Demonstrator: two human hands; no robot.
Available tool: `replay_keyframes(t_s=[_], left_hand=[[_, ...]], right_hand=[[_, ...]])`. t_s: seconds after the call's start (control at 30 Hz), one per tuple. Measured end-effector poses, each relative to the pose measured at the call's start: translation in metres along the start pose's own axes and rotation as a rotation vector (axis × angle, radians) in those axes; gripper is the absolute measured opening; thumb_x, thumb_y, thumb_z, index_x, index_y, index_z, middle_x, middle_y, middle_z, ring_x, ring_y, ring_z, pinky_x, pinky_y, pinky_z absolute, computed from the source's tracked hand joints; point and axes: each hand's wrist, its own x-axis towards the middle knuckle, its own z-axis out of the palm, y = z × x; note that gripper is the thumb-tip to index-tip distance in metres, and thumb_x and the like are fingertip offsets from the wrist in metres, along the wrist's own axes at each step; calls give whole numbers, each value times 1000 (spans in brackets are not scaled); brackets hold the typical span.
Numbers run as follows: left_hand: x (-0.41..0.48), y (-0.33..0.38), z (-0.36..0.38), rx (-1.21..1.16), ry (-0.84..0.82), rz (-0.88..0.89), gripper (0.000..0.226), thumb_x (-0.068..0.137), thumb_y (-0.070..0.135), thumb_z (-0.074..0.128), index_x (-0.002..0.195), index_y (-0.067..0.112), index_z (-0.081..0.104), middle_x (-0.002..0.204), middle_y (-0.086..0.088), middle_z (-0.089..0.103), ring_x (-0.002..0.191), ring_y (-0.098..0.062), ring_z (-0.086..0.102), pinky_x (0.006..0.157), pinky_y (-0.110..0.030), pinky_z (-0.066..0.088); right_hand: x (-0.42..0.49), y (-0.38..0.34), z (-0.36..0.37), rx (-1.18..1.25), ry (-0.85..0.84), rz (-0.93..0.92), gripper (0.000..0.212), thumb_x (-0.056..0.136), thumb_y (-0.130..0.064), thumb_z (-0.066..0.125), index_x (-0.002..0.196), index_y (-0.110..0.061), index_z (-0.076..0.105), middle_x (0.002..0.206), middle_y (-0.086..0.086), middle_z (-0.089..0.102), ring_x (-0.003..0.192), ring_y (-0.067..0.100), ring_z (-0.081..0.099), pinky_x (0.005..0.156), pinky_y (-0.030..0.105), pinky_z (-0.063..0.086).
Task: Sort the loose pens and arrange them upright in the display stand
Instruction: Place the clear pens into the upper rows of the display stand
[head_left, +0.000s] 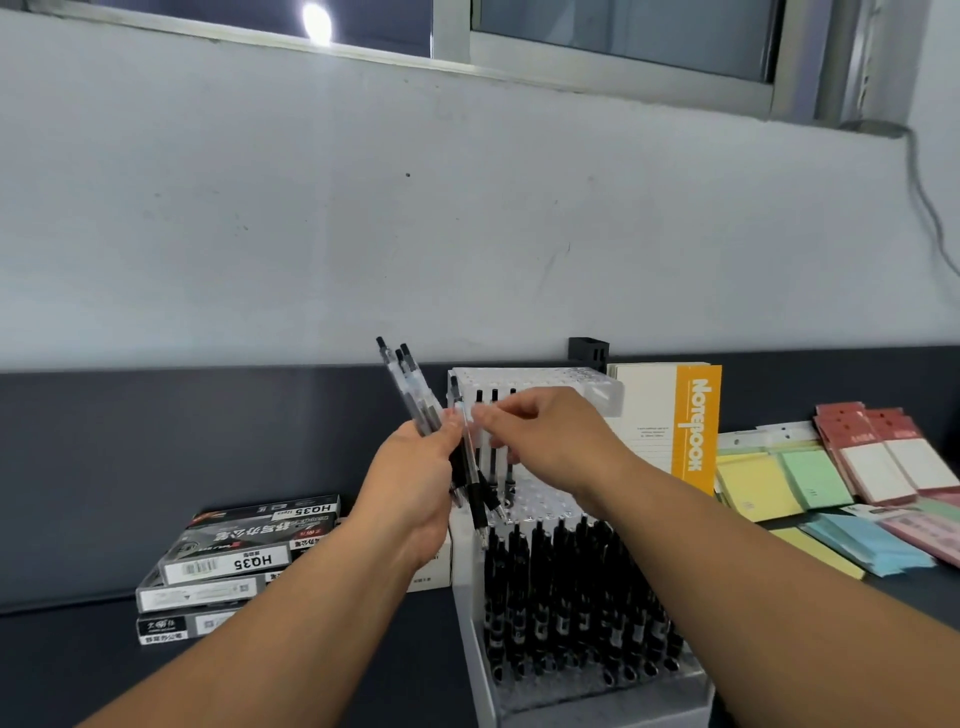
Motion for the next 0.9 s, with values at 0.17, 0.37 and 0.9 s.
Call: replay_keyframes(t_s=[0.17, 0.37, 0.9], left_hand=[[4, 8, 12, 143, -132, 84, 22, 99, 24, 49, 110, 20, 68, 106, 3, 72, 104, -14, 61, 94, -37, 45], [10, 8, 18, 102, 2, 89, 13, 98, 26, 53, 97, 15, 60, 84, 0, 61, 84, -15, 55, 87, -35, 46], [22, -7, 10, 53, 73, 84, 9, 99, 23, 50, 100, 19, 58, 76, 3, 57, 82, -12, 55, 84, -33, 44]], right_hand=[[11, -14, -4, 227, 62, 83, 27, 85, -38, 71, 97, -14, 73, 83, -7, 68, 65, 0, 53, 60, 18, 38], [17, -12, -28, 234, 90, 66, 21, 94, -29, 61, 102, -11, 67, 88, -3, 71, 61, 5, 57, 57, 22, 43], [38, 42, -11, 17, 76, 65, 13, 93, -22, 60, 100, -12, 63, 85, -2, 72, 66, 10, 68, 79, 34, 59]])
